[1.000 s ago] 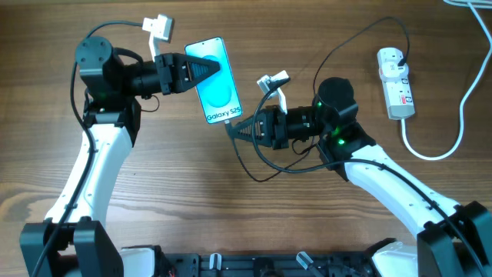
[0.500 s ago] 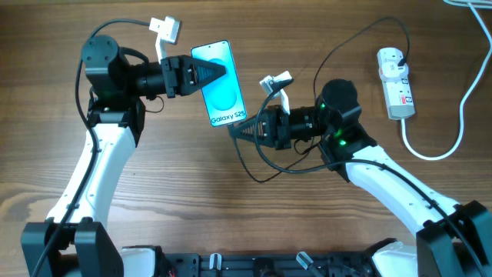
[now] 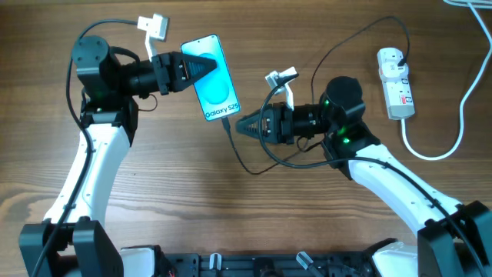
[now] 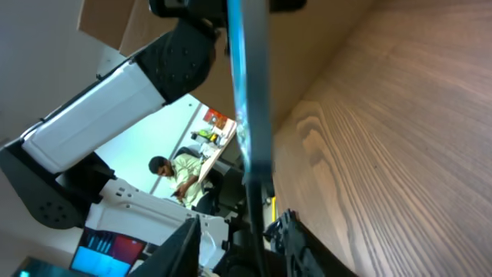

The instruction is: Plug charger to phone and switch on socket

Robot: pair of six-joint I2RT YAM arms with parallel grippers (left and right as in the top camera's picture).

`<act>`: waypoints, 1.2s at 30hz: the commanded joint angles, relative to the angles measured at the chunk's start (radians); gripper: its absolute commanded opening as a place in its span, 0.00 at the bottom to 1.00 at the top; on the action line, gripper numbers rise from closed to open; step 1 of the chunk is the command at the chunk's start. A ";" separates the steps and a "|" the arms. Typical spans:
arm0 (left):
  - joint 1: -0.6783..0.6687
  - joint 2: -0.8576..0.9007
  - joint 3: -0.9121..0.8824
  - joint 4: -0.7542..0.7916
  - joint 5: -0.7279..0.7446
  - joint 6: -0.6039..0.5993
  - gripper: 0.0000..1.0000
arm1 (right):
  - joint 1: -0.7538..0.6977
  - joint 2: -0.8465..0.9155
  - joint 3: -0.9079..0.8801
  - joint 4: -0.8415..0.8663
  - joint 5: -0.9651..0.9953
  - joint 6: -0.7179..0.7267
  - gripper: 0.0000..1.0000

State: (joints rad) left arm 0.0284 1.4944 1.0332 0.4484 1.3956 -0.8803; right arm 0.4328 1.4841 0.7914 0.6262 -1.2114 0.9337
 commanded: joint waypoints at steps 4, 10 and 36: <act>-0.033 -0.008 -0.001 -0.019 -0.027 0.010 0.04 | 0.081 0.001 0.020 -0.004 0.082 -0.072 0.33; -0.033 -0.008 -0.001 -0.024 -0.025 0.010 0.04 | 0.085 0.001 0.020 -0.057 0.116 -0.096 0.06; -0.099 -0.008 -0.001 -0.311 0.182 0.238 0.04 | 0.057 0.001 0.027 0.034 0.133 -0.013 0.05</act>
State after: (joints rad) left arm -0.0273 1.4944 1.0595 0.1600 1.4338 -0.7017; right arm 0.5194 1.4925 0.7727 0.6136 -1.2098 0.9230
